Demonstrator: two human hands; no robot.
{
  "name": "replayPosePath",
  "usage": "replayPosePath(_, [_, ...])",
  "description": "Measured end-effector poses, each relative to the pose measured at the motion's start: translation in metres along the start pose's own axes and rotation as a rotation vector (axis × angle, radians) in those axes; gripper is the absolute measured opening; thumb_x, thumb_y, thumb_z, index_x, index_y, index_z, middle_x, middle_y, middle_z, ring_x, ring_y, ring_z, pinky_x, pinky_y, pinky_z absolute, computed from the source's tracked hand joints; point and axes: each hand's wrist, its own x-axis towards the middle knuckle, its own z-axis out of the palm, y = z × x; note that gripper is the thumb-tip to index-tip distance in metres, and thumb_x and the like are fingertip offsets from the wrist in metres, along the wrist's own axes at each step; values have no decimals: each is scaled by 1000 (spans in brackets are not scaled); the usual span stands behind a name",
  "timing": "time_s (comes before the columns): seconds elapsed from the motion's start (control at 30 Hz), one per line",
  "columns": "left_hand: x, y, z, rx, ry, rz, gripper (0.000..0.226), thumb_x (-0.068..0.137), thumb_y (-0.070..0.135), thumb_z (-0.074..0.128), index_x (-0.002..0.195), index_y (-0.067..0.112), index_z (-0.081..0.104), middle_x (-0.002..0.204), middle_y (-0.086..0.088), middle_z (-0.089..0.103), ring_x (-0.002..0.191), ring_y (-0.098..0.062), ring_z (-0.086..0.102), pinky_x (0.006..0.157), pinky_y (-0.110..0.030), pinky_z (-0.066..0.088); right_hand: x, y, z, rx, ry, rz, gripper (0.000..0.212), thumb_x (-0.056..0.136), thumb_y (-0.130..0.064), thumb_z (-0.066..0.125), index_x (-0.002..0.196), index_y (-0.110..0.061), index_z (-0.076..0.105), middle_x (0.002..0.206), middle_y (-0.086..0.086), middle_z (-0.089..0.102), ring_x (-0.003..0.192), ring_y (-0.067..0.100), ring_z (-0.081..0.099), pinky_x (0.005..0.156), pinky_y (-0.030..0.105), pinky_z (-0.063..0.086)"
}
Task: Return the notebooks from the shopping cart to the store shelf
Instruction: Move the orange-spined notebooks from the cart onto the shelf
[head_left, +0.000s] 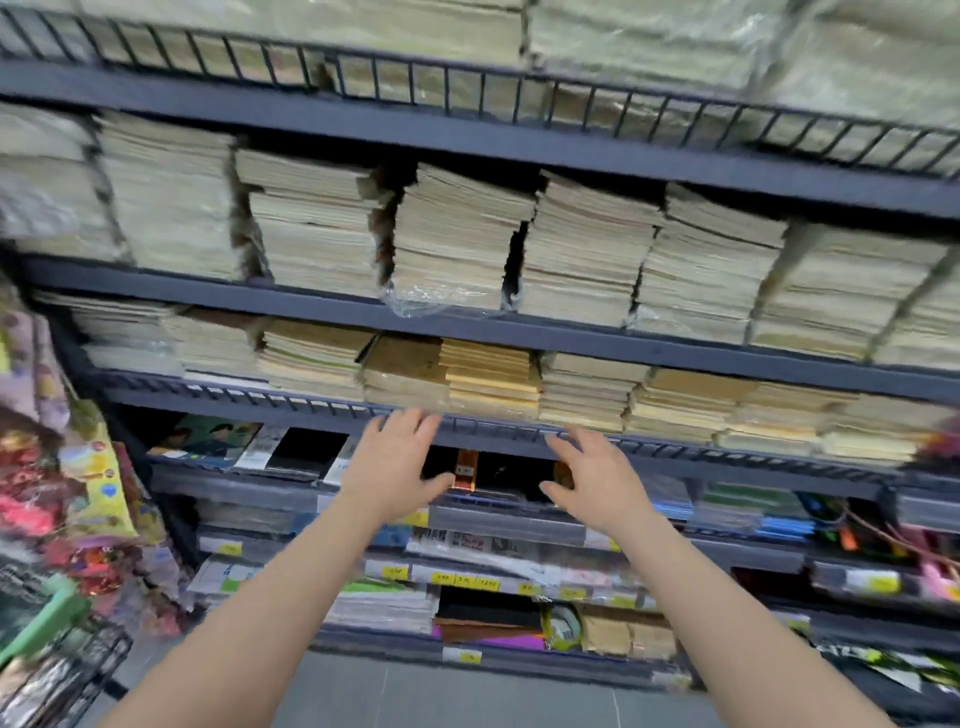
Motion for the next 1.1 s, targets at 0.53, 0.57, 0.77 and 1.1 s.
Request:
replayPosePath(0.53, [-30, -36, -135, 40, 142, 276, 73, 81, 59, 51, 138, 16, 35, 134, -4, 42, 121, -26, 43, 98, -42, 37, -64, -102, -108, -42, 300, 67, 71, 87, -50, 48, 147, -22, 21, 150, -1, 31, 138, 18, 26, 116, 36, 17])
replayPosePath(0.57, [-35, -38, -140, 43, 142, 280, 74, 82, 59, 50, 140, 16, 32, 135, -4, 40, 123, -25, 42, 101, -42, 35, -68, -108, -110, -36, 301, 71, 72, 87, -50, 48, 147, -22, 22, 150, 0, 30, 138, 18, 26, 116, 36, 17])
replayPosePath(0.77, [-82, -58, -154, 61, 153, 231, 77, 82, 64, 45, 141, 15, 31, 141, -2, 38, 129, -22, 37, 107, -41, 30, -100, -142, -111, -23, 286, 59, 73, 86, -51, 48, 146, -17, 24, 151, 2, 28, 138, 21, 26, 115, 38, 22])
replayPosePath(1.1, [-209, -68, -162, -27, 68, 184, 74, 86, 52, 50, 143, 9, 29, 142, -7, 36, 132, -24, 33, 112, -33, 24, -198, -194, -77, -2, 144, 93, 68, 91, -48, 45, 147, -21, 18, 154, 0, 21, 141, 19, 21, 116, 34, 21])
